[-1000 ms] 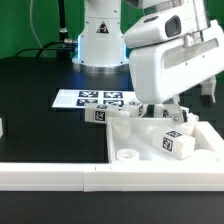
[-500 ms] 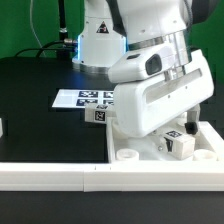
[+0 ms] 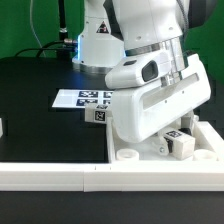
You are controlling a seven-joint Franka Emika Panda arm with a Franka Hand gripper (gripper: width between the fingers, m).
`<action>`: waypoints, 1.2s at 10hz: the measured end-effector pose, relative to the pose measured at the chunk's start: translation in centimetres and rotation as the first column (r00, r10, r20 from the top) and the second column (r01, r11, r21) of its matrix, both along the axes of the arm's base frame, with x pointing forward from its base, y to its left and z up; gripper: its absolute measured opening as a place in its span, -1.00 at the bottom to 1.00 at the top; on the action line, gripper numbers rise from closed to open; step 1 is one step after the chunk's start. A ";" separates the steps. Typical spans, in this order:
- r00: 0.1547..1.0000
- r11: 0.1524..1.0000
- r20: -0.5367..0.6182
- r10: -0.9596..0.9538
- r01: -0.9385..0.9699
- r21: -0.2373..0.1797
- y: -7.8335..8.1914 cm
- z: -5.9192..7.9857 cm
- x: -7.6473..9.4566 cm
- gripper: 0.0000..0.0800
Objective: Assemble one leg
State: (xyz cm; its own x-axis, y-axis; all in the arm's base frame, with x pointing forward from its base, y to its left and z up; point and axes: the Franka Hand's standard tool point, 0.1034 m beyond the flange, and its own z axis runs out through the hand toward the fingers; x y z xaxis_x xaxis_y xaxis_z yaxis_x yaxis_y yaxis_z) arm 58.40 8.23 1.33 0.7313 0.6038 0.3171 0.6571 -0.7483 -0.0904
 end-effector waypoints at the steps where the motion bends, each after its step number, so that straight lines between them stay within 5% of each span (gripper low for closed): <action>1: 1.000 1.000 0.000 0.000 0.000 0.000 0.0 0.0 0.0 -0.32; 4: 1.000 1.000 -0.001 -0.015 0.015 0.001 -0.2 0.2 0.0 -0.31; 9: 0.998 0.988 0.018 -0.060 0.062 -0.144 -7.9 10.5 -3.4 -0.31; 12: 0.997 0.986 0.030 -0.076 0.079 -0.149 -8.0 10.4 -4.3 -0.31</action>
Offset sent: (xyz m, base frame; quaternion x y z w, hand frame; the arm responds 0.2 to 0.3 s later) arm 0.0000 0.0000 0.0000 0.0000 0.0000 0.0000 1.0000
